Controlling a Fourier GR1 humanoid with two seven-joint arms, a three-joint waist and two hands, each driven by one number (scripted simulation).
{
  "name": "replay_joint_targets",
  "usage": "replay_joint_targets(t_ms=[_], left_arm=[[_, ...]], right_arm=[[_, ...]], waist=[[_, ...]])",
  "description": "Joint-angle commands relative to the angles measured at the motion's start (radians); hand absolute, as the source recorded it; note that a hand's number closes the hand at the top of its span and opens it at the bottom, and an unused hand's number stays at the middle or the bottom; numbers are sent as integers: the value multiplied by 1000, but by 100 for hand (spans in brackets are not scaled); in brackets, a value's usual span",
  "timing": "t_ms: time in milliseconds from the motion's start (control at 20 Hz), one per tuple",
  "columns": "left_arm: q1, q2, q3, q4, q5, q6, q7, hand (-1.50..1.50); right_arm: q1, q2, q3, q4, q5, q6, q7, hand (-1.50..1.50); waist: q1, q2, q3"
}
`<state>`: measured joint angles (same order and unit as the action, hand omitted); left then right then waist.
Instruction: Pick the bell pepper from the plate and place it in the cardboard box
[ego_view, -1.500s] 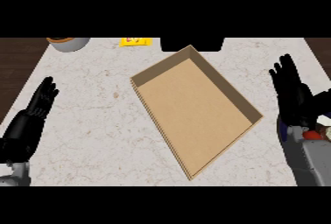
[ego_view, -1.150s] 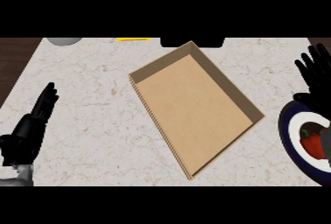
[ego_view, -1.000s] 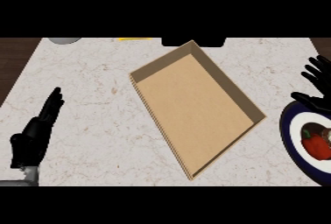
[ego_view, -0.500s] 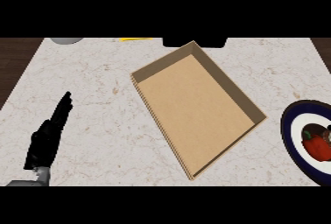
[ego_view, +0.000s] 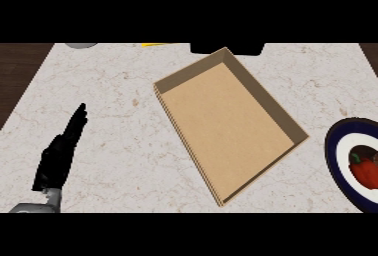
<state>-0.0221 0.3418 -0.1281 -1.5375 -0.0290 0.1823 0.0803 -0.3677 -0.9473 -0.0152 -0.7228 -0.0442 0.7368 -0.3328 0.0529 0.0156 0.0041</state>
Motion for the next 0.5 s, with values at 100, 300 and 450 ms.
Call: replay_joint_targets(t_ms=[100,300,450], left_arm=[[2,3,14,25,-1,-11,-32,0],[-73,-48,3,80,-31,26,11,0],[-3,-34,15,20,-31,14,-1,0]], right_arm=[[-34,-52,169,18,180,159,-122,-150],[-118,0,224,80,250,135,-129,-150],[-138,14,248,108,296,122,-134,-150]], waist=[[-5,-2,0],[-25,-4,-2],[-30,-10,-3]])
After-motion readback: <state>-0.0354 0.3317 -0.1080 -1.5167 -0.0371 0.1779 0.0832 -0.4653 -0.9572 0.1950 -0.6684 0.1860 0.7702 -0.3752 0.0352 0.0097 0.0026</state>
